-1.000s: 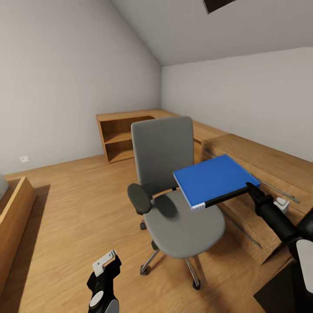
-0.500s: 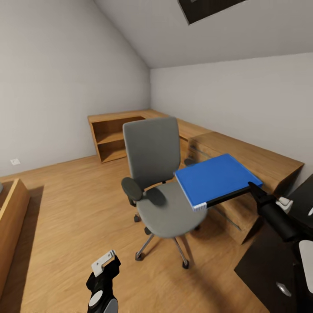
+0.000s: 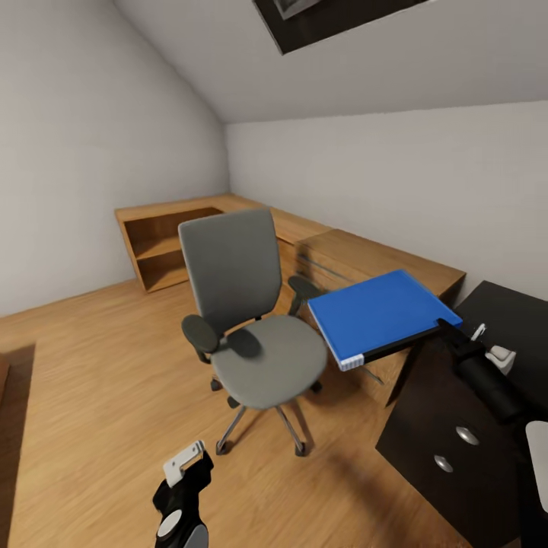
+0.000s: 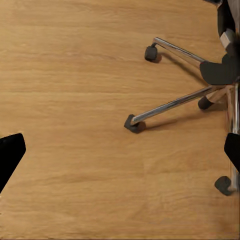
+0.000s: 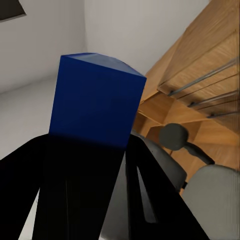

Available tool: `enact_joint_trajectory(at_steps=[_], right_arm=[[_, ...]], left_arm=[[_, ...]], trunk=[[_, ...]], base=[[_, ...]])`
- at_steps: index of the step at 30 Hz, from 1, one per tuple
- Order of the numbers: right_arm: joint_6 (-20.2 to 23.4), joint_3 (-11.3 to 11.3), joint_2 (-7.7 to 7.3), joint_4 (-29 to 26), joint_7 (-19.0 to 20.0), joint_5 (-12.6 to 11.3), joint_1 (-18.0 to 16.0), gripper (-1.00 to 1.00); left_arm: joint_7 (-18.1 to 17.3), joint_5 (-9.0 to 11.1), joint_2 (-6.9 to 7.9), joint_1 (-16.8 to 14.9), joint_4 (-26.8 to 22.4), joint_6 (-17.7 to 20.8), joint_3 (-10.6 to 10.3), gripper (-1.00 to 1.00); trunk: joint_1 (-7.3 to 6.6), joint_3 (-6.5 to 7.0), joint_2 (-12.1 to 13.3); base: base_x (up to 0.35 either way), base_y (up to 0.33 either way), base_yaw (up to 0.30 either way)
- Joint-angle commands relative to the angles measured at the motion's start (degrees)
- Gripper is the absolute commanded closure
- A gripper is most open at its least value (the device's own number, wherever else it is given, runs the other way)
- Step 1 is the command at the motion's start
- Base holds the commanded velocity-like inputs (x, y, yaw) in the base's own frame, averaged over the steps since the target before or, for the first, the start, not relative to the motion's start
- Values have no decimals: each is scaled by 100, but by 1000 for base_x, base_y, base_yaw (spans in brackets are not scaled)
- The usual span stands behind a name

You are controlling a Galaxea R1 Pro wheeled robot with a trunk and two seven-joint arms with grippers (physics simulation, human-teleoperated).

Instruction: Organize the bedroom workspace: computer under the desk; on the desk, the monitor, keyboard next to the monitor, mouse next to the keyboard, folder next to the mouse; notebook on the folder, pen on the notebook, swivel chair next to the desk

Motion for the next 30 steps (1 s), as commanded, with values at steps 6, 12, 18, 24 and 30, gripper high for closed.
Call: enact_joint_trajectory(at_steps=[6, 12, 18, 24, 30], right_arm=[[37, -163, 3, 1, 14, 133, -6, 100], [33, -247, 2, 35, 14, 211, -6, 100], [39, -256, 1, 49, 14, 225, -6, 100], [17, -254, 6, 91, 14, 232, -6, 100], [-13, -248, 27, 216, 14, 500, -6, 100]], left_arm=[[40, 60, 1, -4, -80, 1338, 53, -100], [11, 69, 49, -4, 704, 1614, 72, -100], [-220, 22, 36, -4, 2548, 1424, -50, -100], [-1580, 34, 55, -4, 3829, -579, -198, -100], [-1959, 6, 42, -4, 4450, -1764, -206, -100]], trunk=[[-133, 103, 240], [-221, 175, 400], [-331, 265, 601], [-463, 373, 841], [-485, 391, 881]], base=[[0, 0, -264], [0, 0, -264], [0, 0, -265], [0, 0, -265], [0, 0, -266]])
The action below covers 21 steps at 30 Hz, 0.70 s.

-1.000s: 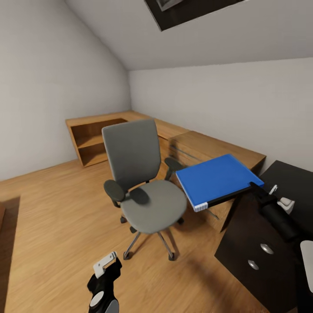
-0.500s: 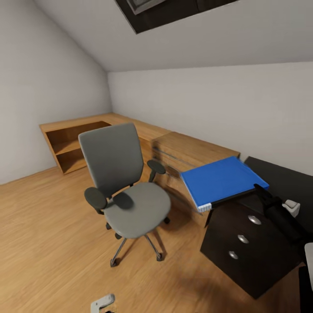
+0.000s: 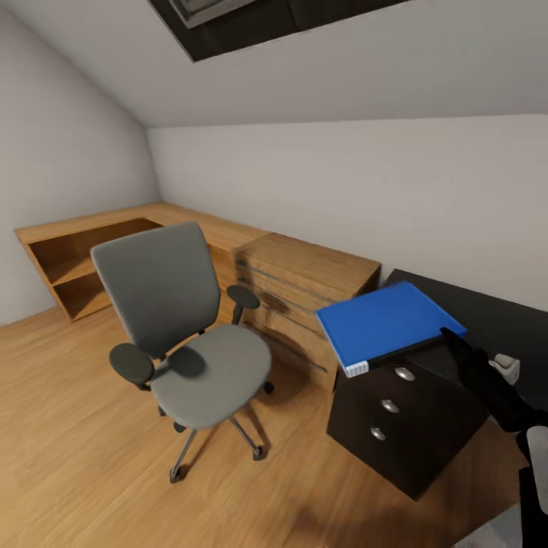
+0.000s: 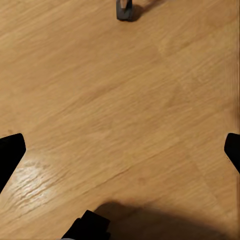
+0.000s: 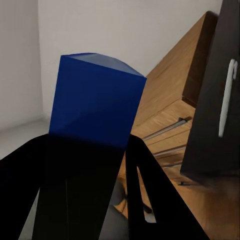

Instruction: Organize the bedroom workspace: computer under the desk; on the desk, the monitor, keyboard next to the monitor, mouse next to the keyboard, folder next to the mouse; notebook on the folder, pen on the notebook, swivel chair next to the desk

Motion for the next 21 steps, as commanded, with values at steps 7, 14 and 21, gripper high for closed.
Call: enact_joint_trajectory(at_steps=[7, 14, 21], right_arm=[[32, -13, 2, 72, 12, 16, -6, 100], [26, 1, 2, 112, -59, 105, -6, 100], [-361, 34, -59, 410, -73, 148, -12, 100]], left_arm=[[-1, 58, 14, -4, 64, -108, -58, -100], [-6, 61, 4, -4, 81, -79, -75, -100], [-6, 56, -1, -4, 82, -94, -70, -100]], trunk=[[-1, -5, -2], [-1, -5, -2], [-1, -5, -2]], base=[[0, 3, -268], [0, 220, -284], [0, 229, -293]])
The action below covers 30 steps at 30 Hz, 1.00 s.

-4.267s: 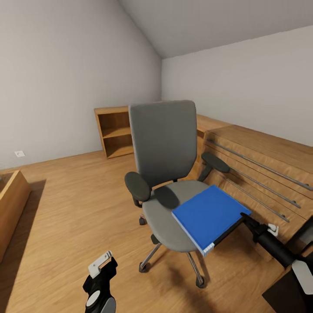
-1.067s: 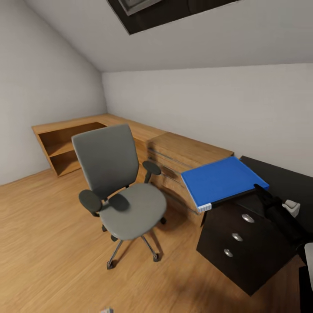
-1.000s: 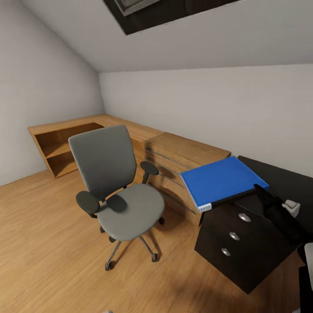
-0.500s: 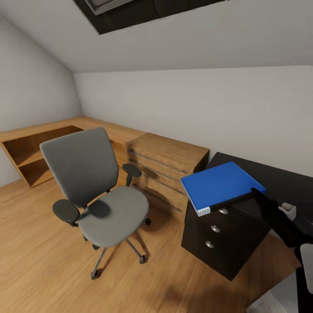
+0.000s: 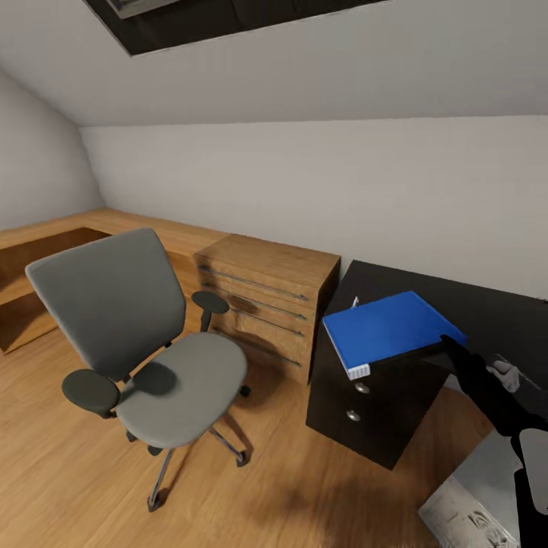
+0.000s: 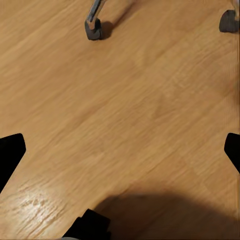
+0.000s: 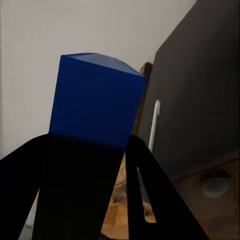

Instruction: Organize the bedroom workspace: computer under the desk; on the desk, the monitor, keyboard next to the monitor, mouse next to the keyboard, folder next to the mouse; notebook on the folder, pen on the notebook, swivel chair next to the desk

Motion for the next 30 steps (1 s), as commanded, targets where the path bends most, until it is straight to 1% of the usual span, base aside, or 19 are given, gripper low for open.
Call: enact_joint_trajectory(at_steps=[1, 3, 7, 19, 27, 29, 30], right_arm=[[34, -9, 5, 5, 13, -12, -7, 100], [-70, 19, 41, 34, 13, 280, -6, 100], [-136, 31, 53, 105, 13, 369, -6, 100], [-150, 24, 54, 107, 43, 360, -8, 100], [-147, 11, 54, 77, 137, 337, -7, 100], [-147, 13, 54, 73, 255, 334, -6, 100], [-427, 151, 72, 71, 338, 374, -23, 100]], left_arm=[[40, 38, 4, -3, -1, -25, -47, -100], [40, 30, 4, -3, -1, -37, -43, -100], [40, 31, 1, -3, -1, -38, -45, -100], [40, 43, 2, -3, -1, -20, -45, -100], [40, 45, -5, -3, -1, 31, -51, -100], [40, 45, -5, -3, 11, 31, -52, -100], [40, 37, -25, -3, 244, 31, -71, -100]], trunk=[[-1, -5, -3], [-1, -5, -3], [-89, 67, 157], [-353, 282, 638], [-528, 426, 959], [-572, 462, 1039], [-594, 480, 1080]], base=[[0, 36, -293], [0, 10, -293], [0, 2, -293], [0, 0, -284], [0, 0, -34], [0, 0, 0], [0, 0, 0]])
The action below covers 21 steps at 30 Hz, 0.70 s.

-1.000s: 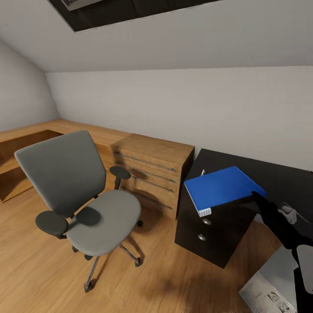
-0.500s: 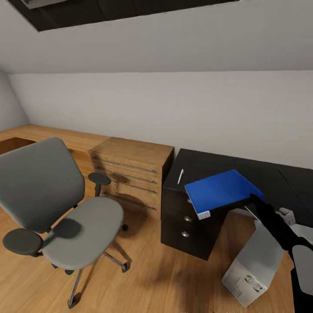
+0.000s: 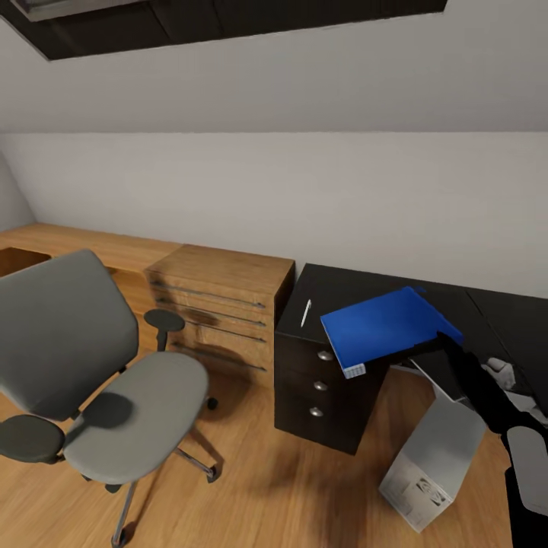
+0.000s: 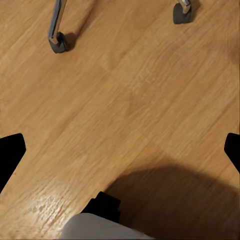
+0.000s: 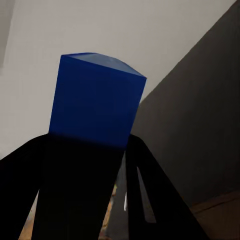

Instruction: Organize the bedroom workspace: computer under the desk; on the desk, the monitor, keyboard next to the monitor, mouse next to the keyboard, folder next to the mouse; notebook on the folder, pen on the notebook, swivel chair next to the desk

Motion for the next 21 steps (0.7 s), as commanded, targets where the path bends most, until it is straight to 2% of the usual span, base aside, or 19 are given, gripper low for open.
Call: enact_joint_trajectory(at_steps=[1, 3, 4, 6, 10, 13, 17, 19, 21], right_arm=[[-186, 8, 31, 6, -117, -31, -12, 100], [-660, 24, 143, 8, -428, -56, -18, 100], [-1420, 44, 372, -1, -934, -101, -24, 100], [-2048, 102, 554, -6, -1358, -122, -26, 100], [-2713, 222, 662, 11, -1781, -173, -26, 100], [-3094, 246, 678, 33, -2005, -332, -27, 100], [-3645, 257, 686, 41, -2267, -953, -27, 100], [-3804, 297, 701, 18, -2257, -1406, -27, 100], [-3852, 372, 702, 2, -2127, -1757, -27, 100]], left_arm=[[38, 30, -1, -5, 14, -20, -54, -100], [38, 30, -3, -5, 20, -20, -54, -100], [38, 30, -4, -5, 23, -20, -54, -100], [38, 30, -4, -5, 25, -20, -54, -100], [38, 30, -5, -5, 25, -20, -54, -100], [38, 30, -5, -5, 25, -20, -54, -100], [32, 30, -6, -5, 26, -20, -54, -100], [30, 30, -11, -5, 26, -20, -54, -100], [30, 30, -10, -5, 26, -20, -54, -100]], trunk=[[-23, 14, 39], [-67, 50, 119], [-89, 67, 159], [-133, 103, 239], [-221, 175, 400], [-287, 229, 520], [-309, 247, 560], [-309, 247, 560], [-309, 247, 560]], base=[[0, 0, 0], [0, 0, 0], [0, 0, 0], [0, 0, 0], [0, 0, 0], [0, 0, 0], [0, 0, 0], [0, 0, 0], [0, 0, 0]])
